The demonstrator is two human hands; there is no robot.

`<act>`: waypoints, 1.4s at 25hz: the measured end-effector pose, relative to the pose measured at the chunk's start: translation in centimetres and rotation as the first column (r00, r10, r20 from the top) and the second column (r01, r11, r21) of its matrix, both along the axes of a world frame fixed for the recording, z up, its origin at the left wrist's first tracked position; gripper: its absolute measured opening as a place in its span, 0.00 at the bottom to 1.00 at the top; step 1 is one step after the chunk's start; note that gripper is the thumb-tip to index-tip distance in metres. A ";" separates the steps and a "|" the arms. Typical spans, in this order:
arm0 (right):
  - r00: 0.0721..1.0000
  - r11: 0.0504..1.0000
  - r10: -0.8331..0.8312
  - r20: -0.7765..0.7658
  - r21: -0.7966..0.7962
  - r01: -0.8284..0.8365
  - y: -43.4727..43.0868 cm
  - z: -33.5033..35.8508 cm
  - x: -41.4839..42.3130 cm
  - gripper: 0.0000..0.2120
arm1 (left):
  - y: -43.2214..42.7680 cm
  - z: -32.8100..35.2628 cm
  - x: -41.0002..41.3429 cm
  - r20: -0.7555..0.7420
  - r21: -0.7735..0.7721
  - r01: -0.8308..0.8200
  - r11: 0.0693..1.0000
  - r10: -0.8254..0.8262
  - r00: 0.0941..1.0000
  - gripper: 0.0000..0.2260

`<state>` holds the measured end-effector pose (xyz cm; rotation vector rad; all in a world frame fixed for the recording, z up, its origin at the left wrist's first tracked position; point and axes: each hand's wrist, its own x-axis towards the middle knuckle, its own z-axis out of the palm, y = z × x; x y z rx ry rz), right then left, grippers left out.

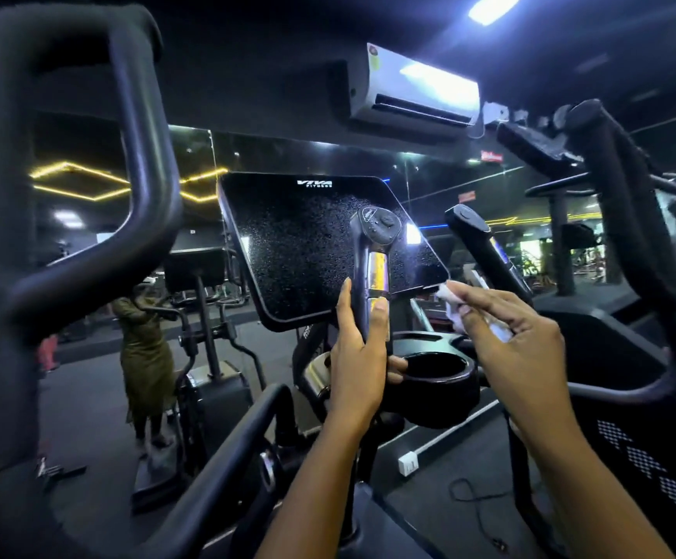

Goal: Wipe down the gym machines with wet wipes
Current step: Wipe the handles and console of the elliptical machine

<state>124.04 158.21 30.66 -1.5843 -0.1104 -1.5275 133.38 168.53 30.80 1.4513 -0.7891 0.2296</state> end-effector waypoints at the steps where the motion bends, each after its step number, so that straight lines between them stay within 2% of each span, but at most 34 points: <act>1: 1.000 1.000 -0.018 -0.011 -0.017 0.018 -0.2 0.6 0.6 0.15 | -0.2 -0.1 0.1 -0.003 -0.027 0.010 1.000 -0.010 1.000 0.25; 4: 0.988 0.978 -0.152 -0.017 -0.145 0.148 -0.6 3.7 3.5 0.14 | -0.7 -0.5 0.4 0.035 -0.098 0.010 0.995 -0.007 0.999 0.26; 8: 0.960 0.912 -0.265 0.094 -0.300 0.281 -0.2 6.2 7.5 0.14 | -1.0 -1.2 1.5 0.048 -0.138 0.070 0.988 -0.064 0.997 0.29; 11: 0.943 0.888 -0.298 0.151 -0.319 0.332 0.6 4.0 7.9 0.14 | -0.9 -1.5 1.7 0.047 -0.143 0.099 0.985 -0.093 0.995 0.28; 15: 0.932 0.855 -0.319 0.170 -0.372 0.361 2.0 -0.2 6.3 0.14 | -0.9 -2.0 2.4 0.107 -0.148 0.066 0.987 -0.050 0.993 0.31; 18: 0.935 0.847 -0.325 0.141 -0.397 0.354 3.6 -3.4 4.9 0.16 | -0.6 -1.7 2.1 0.095 -0.134 0.082 0.988 -0.069 0.993 0.40; 19: 0.941 0.852 -0.309 0.138 -0.400 0.339 3.7 -4.1 4.5 0.15 | -0.6 -1.7 2.0 0.102 -0.139 0.087 0.986 -0.074 0.992 0.43; 21: 0.971 0.914 -0.211 0.110 -0.331 0.236 3.0 -3.6 4.2 0.13 | -0.5 -1.8 2.0 0.103 -0.144 0.090 0.985 -0.076 0.992 0.42; 23: 0.996 0.994 -0.042 0.078 -0.102 0.050 1.6 -0.6 5.2 0.12 | -0.6 -1.8 1.8 0.080 -0.130 0.086 0.988 -0.076 0.994 0.33; 24: 0.996 0.998 0.060 0.071 0.019 -0.062 0.8 1.1 6.2 0.12 | -0.6 -1.8 1.6 0.084 -0.118 0.085 0.989 -0.075 0.994 0.30; 26: 0.956 0.942 0.275 0.107 0.172 -0.290 0.3 3.7 8.1 0.12 | -0.7 -1.8 1.3 0.092 -0.118 0.071 0.990 -0.061 0.994 0.28; 28: 0.932 0.909 0.331 0.145 0.214 -0.356 0.8 3.5 9.2 0.13 | -0.9 -1.8 1.5 0.098 -0.129 0.049 0.990 -0.036 0.995 0.31; 32: 0.984 0.975 0.124 0.129 0.169 -0.145 2.3 -1.2 7.9 0.17 | -1.0 -1.9 1.8 0.138 -0.150 0.033 0.988 -0.013 0.990 0.37; 35: 0.987 0.996 -0.082 0.141 -0.011 0.084 3.5 -4.6 6.6 0.16 | -0.7 -1.6 1.0 0.146 -0.137 0.021 0.990 0.000 0.989 0.45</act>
